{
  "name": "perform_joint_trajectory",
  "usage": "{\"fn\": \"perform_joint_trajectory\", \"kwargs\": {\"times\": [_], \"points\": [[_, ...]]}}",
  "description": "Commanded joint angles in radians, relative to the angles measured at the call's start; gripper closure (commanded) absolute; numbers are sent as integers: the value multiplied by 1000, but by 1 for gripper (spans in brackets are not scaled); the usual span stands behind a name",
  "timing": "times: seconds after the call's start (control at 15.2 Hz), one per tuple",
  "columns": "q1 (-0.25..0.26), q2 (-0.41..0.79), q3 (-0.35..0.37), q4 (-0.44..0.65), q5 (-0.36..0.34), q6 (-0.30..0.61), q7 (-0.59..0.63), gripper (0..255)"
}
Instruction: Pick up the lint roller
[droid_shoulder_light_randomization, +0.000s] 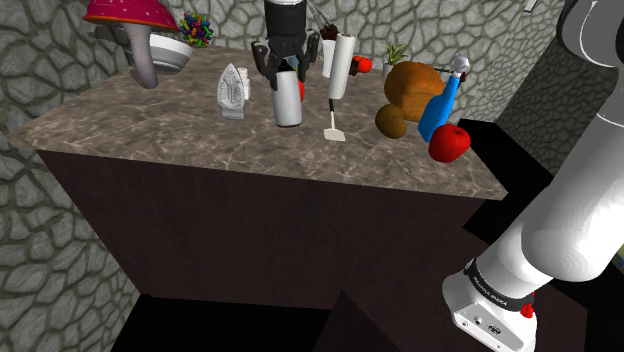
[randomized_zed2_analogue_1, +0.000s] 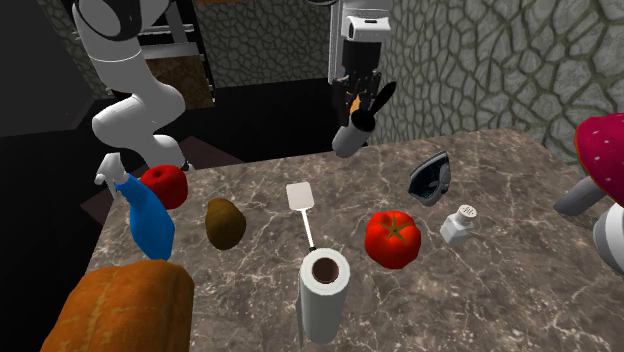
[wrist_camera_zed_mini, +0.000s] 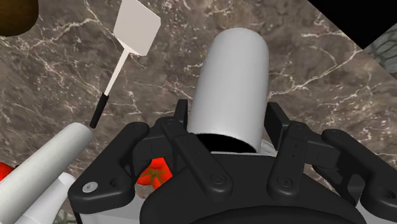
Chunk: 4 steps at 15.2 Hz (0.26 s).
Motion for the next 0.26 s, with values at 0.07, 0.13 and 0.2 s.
{"fn": "perform_joint_trajectory", "kwargs": {"times": [0.07,0.13,0.2], "points": [[5,10,1,54,-4,-44,-8,255],[5,11,1,57,-4,-46,-9,255],[5,11,1,57,-4,-46,-8,255]]}}
